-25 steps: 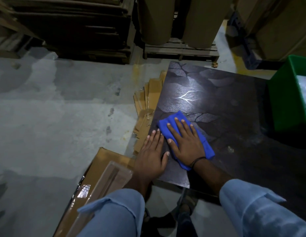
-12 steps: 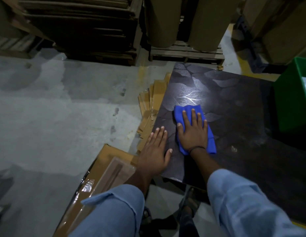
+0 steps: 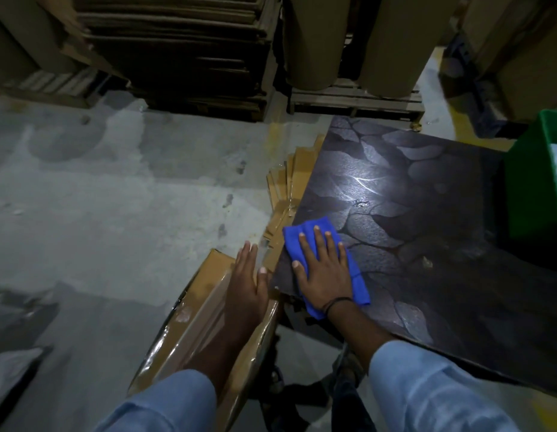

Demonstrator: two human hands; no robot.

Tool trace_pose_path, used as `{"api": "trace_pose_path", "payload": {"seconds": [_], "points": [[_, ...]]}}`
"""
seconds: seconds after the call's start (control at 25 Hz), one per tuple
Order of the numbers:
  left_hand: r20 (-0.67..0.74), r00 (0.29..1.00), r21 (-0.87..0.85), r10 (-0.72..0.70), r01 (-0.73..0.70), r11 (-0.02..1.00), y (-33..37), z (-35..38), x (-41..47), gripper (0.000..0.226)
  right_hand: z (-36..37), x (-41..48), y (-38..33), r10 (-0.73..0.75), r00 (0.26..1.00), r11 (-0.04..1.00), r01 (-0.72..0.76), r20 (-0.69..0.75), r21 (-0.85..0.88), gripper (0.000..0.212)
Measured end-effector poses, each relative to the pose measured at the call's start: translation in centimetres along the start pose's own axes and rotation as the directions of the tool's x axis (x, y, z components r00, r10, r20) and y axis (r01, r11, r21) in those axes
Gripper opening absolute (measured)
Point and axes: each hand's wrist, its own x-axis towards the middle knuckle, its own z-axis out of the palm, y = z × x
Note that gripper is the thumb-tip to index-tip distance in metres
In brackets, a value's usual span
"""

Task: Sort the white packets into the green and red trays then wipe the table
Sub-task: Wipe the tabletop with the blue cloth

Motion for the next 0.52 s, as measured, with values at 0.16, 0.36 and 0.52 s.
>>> {"api": "trace_pose_path", "payload": {"seconds": [0.16,0.36,0.52], "points": [[-0.001,1.0,-0.03,0.027,-0.027,0.999,0.4,-2.8,-3.2,0.054,-1.7,-3.5,-0.8,-0.225,0.97,0.973,0.229,0.088,-0.034,0.074],[0.068,0.995,0.082,0.075,-0.08,0.993,2.4,-3.5,-3.2,0.054,-3.3,-7.5,-2.7,0.221,0.975,0.975,-0.221,0.012,-0.032,0.091],[0.203,0.959,0.25,0.197,-0.246,0.936,3.1,-4.3,-2.9,0.057,-3.4,-7.9,-3.8,0.183,0.974,0.98,-0.171,0.132,-0.103,0.078]]}}
